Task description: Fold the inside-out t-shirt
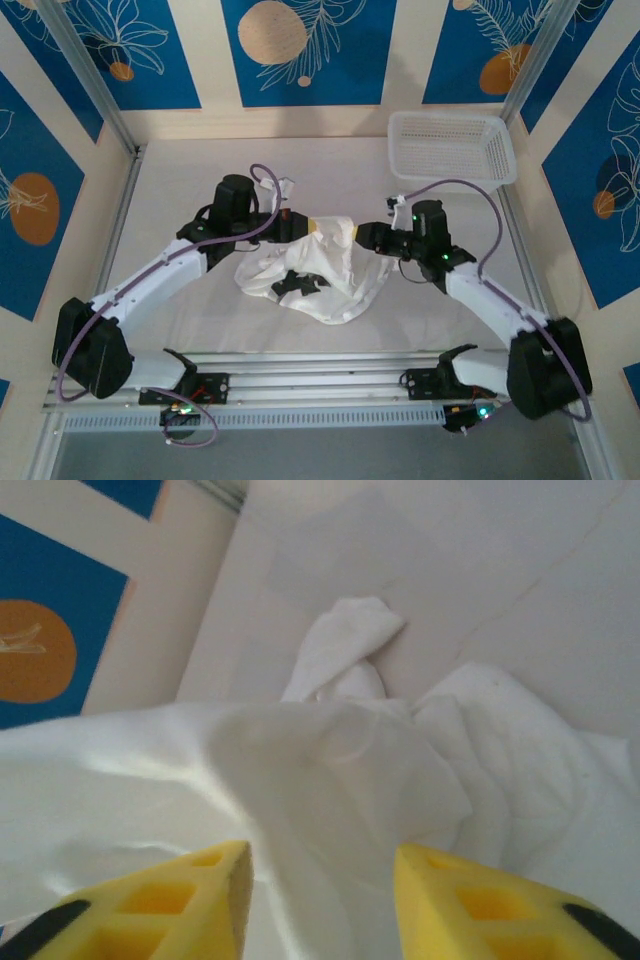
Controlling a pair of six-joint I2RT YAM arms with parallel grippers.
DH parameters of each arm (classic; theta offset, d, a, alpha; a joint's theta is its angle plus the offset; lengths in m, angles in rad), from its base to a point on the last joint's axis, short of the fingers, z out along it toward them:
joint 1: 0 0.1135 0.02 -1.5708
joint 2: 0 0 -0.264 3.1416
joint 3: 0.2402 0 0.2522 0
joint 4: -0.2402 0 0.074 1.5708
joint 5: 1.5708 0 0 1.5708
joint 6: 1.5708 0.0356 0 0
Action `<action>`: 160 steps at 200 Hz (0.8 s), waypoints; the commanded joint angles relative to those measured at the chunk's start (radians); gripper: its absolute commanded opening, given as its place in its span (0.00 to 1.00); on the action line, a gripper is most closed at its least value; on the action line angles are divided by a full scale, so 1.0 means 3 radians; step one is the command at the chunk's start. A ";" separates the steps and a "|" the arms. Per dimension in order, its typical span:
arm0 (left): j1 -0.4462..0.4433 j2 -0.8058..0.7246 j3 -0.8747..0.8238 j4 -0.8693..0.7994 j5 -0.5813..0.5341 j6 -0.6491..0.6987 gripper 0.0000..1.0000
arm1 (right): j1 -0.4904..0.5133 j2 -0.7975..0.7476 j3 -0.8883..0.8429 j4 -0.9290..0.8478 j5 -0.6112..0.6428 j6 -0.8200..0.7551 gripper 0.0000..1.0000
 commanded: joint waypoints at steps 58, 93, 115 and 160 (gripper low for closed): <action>0.0027 0.0031 0.0176 0.0024 0.0156 0.0027 0.00 | 0.1376 -0.0709 -0.0472 0.0972 0.1872 -0.2405 0.21; 0.0027 0.0005 0.0169 -0.0027 0.0140 0.0053 0.00 | 0.1433 -0.0161 -0.0344 0.1150 0.2025 -0.3132 0.44; 0.0027 -0.0010 0.0161 -0.0032 0.0132 0.0054 0.00 | 0.1422 0.0056 -0.0308 0.1328 0.2056 -0.3285 0.52; 0.0027 0.0001 0.0181 -0.0031 0.0135 0.0064 0.00 | 0.1441 0.0379 -0.0167 0.1435 0.2052 -0.3184 0.53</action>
